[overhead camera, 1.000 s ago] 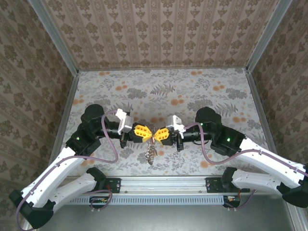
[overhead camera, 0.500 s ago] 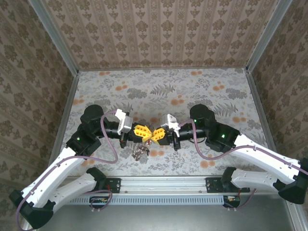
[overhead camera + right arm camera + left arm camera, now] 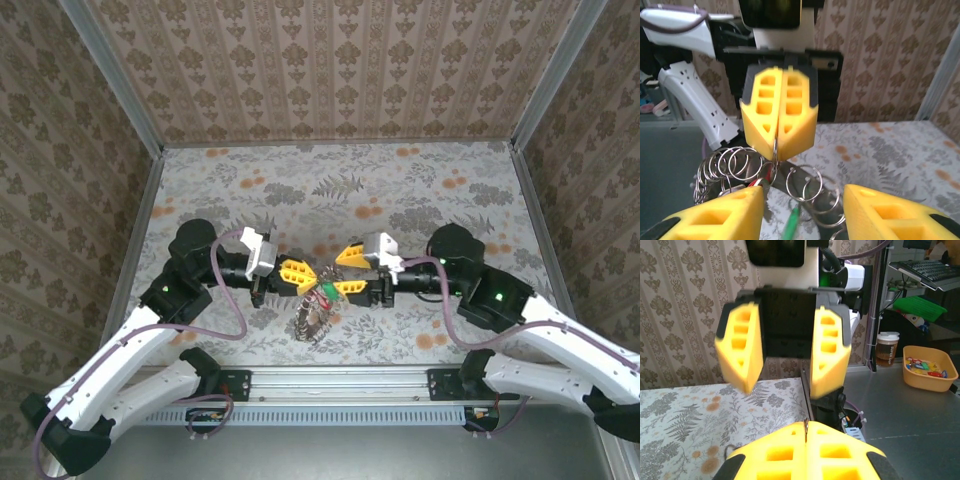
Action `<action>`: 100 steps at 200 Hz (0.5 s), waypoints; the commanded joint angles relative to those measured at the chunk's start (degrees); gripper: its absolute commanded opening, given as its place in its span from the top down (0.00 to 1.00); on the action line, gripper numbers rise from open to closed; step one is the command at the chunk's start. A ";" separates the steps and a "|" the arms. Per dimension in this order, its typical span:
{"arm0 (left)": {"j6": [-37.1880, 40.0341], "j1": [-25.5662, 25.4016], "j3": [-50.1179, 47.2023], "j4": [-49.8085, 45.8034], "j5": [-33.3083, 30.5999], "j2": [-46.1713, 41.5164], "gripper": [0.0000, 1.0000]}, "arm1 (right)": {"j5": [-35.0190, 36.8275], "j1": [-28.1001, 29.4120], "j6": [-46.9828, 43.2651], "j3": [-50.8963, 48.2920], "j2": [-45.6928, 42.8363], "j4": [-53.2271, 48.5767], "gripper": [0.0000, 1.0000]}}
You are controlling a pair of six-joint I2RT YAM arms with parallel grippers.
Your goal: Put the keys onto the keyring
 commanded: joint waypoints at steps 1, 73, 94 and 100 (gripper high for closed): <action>-1.83 -0.29 0.19 4.84 2.27 -0.21 1.00 | 2.16 -0.23 -0.49 -0.89 0.21 1.47 0.54; -2.75 -1.10 0.26 7.59 1.52 1.15 1.00 | -5.82 -0.19 3.16 -0.80 5.38 9.37 0.63; -2.35 -0.96 -0.12 7.50 -0.24 0.68 1.00 | -6.79 -0.20 2.91 -1.04 5.12 8.98 0.65; -2.24 -0.90 -0.24 7.55 -0.70 0.56 1.00 | -6.74 -0.14 2.82 -1.10 4.96 8.71 0.65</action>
